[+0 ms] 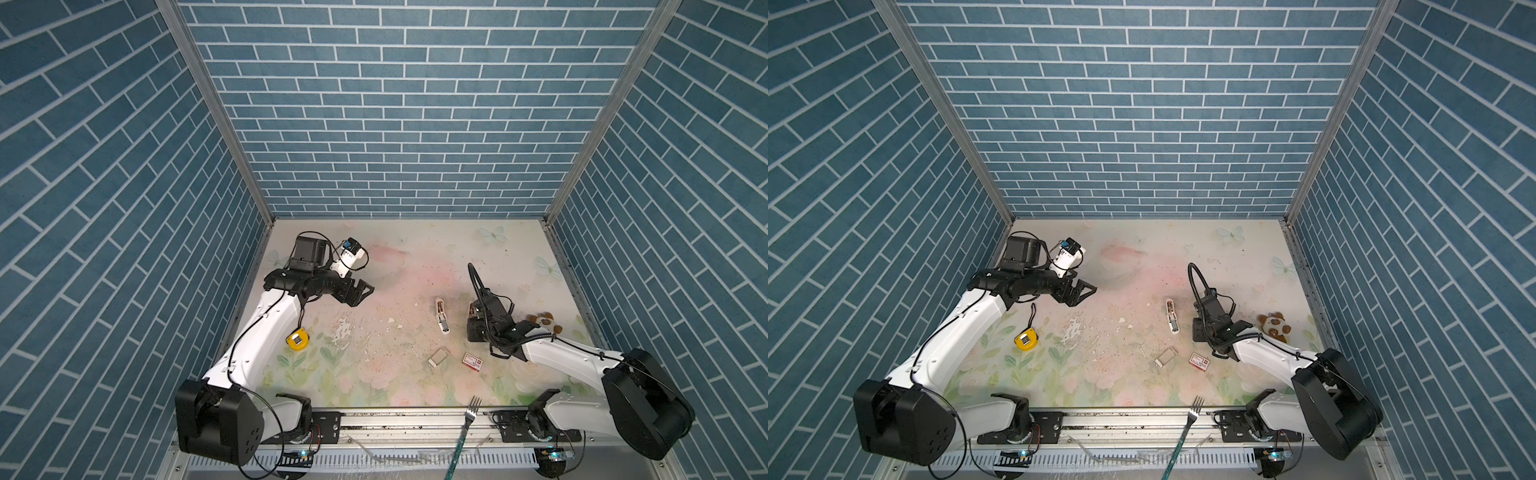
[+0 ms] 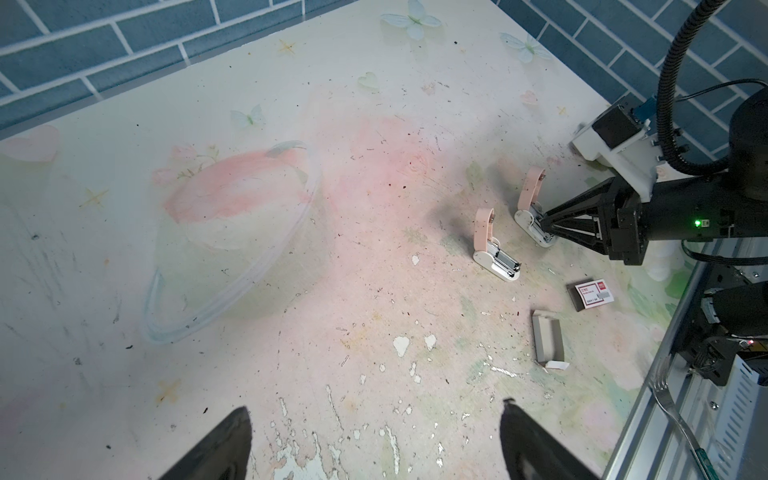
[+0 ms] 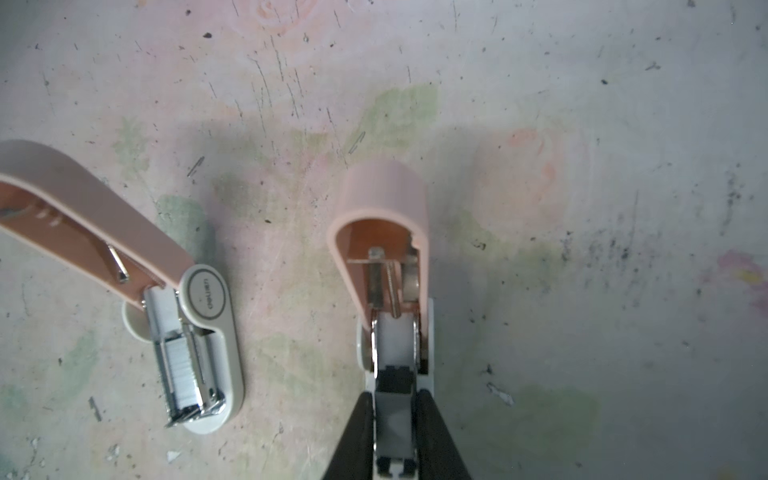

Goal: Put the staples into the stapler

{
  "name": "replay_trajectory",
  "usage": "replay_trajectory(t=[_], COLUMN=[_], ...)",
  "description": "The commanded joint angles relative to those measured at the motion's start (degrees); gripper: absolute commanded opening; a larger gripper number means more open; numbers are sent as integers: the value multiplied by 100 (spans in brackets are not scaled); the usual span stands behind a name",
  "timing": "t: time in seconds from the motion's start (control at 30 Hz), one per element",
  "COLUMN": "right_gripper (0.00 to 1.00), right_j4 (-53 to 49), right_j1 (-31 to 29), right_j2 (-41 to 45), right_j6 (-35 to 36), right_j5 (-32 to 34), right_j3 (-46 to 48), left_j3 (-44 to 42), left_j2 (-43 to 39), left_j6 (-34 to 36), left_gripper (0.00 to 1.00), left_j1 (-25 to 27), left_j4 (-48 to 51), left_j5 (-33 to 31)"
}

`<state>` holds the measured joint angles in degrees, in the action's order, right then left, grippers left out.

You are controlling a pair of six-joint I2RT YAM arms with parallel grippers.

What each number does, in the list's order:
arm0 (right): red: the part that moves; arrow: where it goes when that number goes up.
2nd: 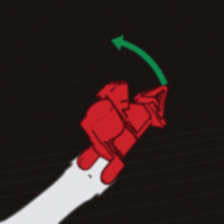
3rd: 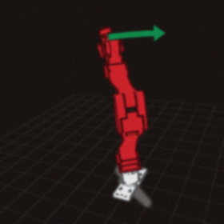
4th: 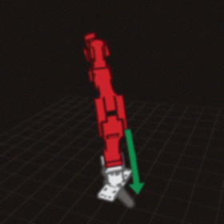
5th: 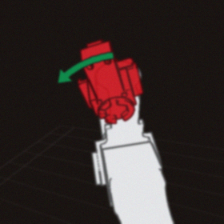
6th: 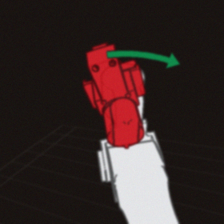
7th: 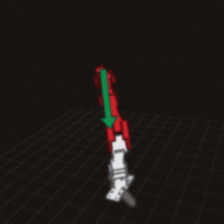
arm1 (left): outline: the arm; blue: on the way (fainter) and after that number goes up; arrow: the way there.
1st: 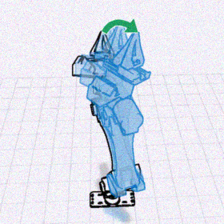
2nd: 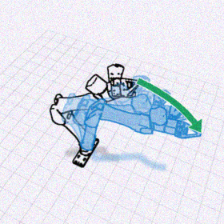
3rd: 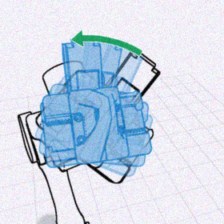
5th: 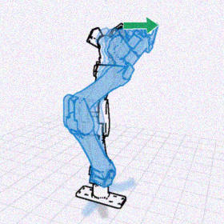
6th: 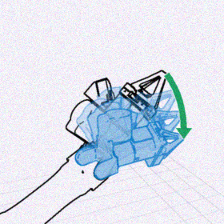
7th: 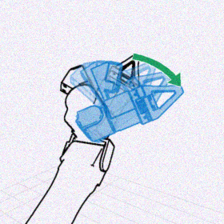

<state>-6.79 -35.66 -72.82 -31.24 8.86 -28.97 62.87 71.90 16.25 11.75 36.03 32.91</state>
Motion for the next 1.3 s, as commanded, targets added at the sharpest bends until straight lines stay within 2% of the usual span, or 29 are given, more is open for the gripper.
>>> replay_trajectory(t=[0.0, 0.47, 0.8, 1.0, 1.27], right_gripper=[22, 28, 32, 31, 31], right_j4=[-191, -270, -1173, -1419, -1168], right_j1=[6, 6, 13, 32, 46], right_j2=[-102, 48, 760, 474, 44], right_j6=[-66, -14, 196, 172, 67], right_j5=[-34, -40, 210, 547, 415], right_j3=[-60, -113, -716, -915, -796], left_j3=[-88, -108, -56, -47, -39], left_j2=[-120, -132, -112, -110, -80], left_j6=[-33, -26, 3, 8, -17], left_gripper=[94, 94, 94, 94, 95], left_j1=[-50, -67, -120, -138, -146], left_j4=[-75, -79, -49, -31, -34], left_j5=[84, 80, 48, 47, 70])
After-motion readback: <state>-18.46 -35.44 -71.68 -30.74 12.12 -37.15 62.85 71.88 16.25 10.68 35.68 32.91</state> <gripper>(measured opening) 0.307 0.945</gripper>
